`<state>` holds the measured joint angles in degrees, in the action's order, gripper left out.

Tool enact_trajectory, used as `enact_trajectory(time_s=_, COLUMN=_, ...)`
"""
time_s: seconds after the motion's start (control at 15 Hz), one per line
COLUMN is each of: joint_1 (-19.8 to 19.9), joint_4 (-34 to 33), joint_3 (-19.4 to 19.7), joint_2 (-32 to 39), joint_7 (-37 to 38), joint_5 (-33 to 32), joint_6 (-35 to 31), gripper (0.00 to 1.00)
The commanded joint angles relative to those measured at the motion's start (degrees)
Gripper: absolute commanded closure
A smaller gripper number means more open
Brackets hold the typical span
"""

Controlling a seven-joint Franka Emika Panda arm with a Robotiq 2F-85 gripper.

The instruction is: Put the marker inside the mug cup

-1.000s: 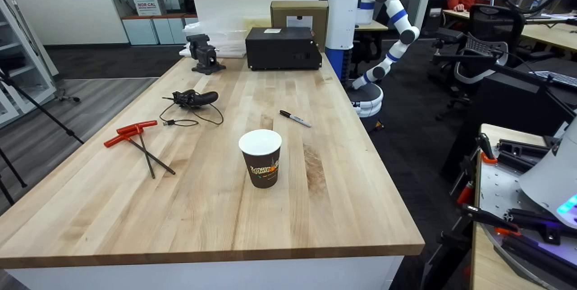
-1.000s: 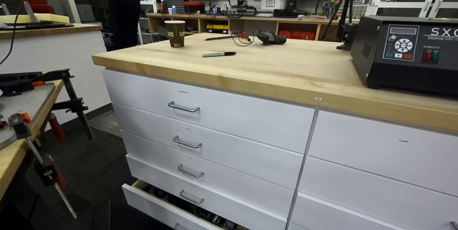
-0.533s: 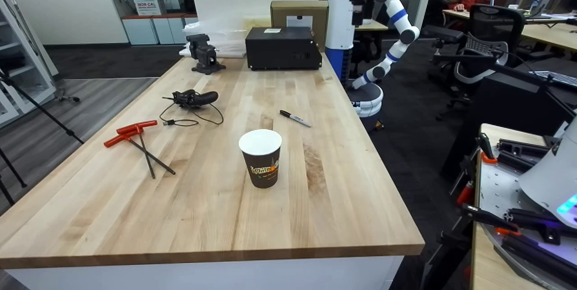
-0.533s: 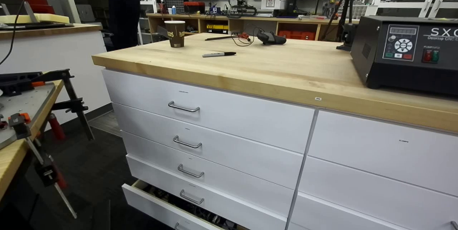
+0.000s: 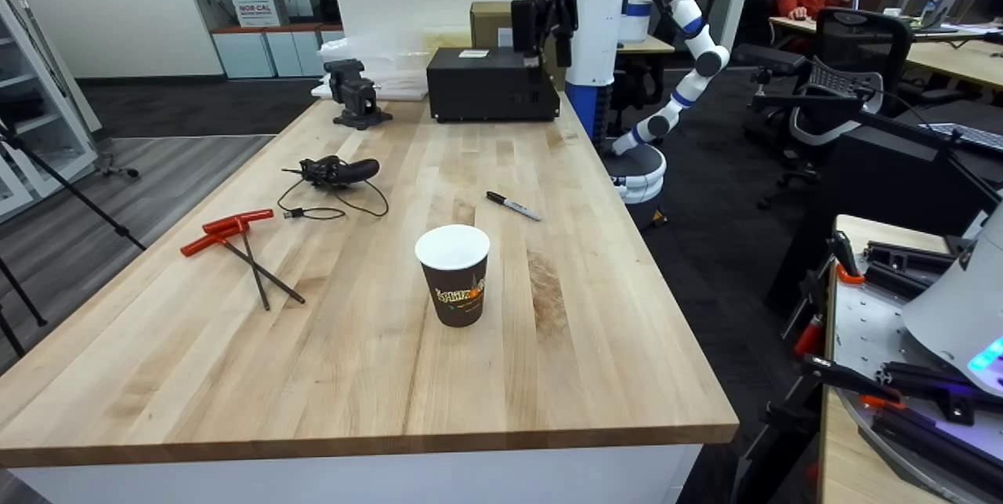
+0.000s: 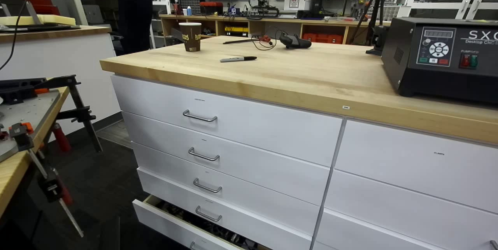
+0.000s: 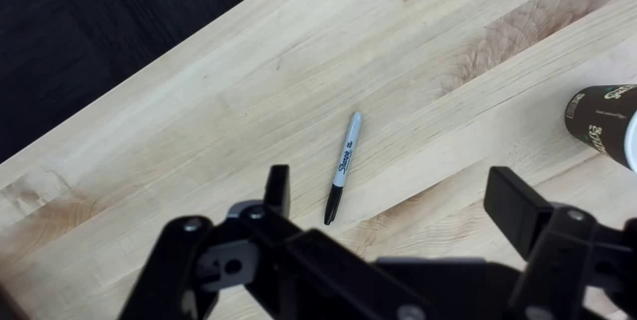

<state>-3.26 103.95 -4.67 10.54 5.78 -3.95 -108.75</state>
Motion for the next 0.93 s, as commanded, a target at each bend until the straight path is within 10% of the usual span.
enact_trajectory(time_s=0.0, joint_1=-1.4, joint_4=-8.3, joint_3=0.6, joint_2=8.2, joint_7=2.3, joint_5=-0.4, joint_6=6.1, gripper=0.0)
enact_trajectory(time_s=0.87, joint_1=-2.9, joint_4=-10.4, joint_3=1.6, joint_2=17.9, joint_7=5.3, joint_5=1.5, joint_6=-1.0, gripper=0.0)
